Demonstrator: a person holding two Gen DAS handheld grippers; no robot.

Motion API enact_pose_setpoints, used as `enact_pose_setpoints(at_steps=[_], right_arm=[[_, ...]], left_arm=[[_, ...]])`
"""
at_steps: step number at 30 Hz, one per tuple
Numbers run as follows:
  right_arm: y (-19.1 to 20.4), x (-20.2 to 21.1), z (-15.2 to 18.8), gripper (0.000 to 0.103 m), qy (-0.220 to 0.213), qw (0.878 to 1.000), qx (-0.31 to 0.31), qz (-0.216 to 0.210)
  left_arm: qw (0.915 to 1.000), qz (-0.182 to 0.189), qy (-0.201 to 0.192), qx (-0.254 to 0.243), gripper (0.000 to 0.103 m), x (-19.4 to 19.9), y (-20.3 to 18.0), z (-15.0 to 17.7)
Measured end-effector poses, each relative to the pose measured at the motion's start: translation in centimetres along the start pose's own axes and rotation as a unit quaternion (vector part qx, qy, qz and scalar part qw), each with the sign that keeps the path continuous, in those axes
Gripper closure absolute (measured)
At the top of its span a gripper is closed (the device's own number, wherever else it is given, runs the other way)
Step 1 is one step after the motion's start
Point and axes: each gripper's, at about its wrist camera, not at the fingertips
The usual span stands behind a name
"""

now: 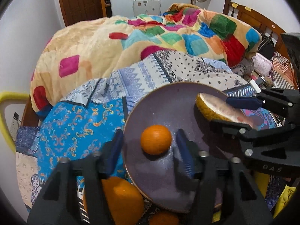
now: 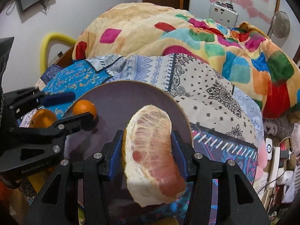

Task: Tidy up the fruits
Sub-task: 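Carry the pomelo and small orange onto the purple plate and open both tools, then grasp a large orange with the right tool while the left tool grasps another large orange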

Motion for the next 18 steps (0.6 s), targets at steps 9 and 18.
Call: enact_pose_setpoints(at_steps=[9, 18], right_arm=[[0.3, 3.7, 0.1, 0.047, -0.057, 0.998, 0.006, 0.008], [0.3, 8.7, 1.7, 0.046, -0.139, 0.989, 0.023, 0.04]], left_arm=[[0.9991, -0.007, -0.04, 0.01, 0.041, 3.8, 1.0, 0.3], [0.9959, -0.015, -0.087, 0.021, 0.04, 8.5, 2.3, 1.7]])
Point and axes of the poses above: each gripper's, at about its wrist camera, not at the fingertips, and x roughly against the way its jaws point, y to its left, z to its underside, and after that the axes turned 3 degrees about -y, right-handed
